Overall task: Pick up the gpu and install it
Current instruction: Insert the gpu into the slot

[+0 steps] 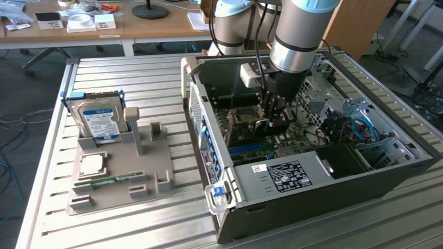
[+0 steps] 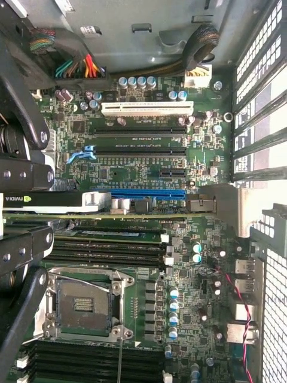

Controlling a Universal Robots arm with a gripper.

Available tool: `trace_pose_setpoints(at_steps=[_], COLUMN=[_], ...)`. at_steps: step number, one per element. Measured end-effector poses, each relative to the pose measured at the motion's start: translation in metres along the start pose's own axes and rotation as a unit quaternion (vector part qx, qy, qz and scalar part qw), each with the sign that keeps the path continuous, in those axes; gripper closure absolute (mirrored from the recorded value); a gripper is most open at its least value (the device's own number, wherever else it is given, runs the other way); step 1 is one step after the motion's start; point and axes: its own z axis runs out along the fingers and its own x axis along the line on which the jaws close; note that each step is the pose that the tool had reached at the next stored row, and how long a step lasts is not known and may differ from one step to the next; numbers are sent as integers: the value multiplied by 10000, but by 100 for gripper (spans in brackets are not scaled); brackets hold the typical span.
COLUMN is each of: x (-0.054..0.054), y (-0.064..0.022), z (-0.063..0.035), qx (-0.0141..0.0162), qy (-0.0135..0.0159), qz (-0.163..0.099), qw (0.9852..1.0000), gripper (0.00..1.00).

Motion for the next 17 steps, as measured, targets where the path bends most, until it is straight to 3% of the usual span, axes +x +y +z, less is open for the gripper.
trace_pose_setpoints(at_steps=[17], x=[0], y=[26], z=[0], qx=[1], qy=[-1], qz=[1], qw=[10000], gripper=[73])
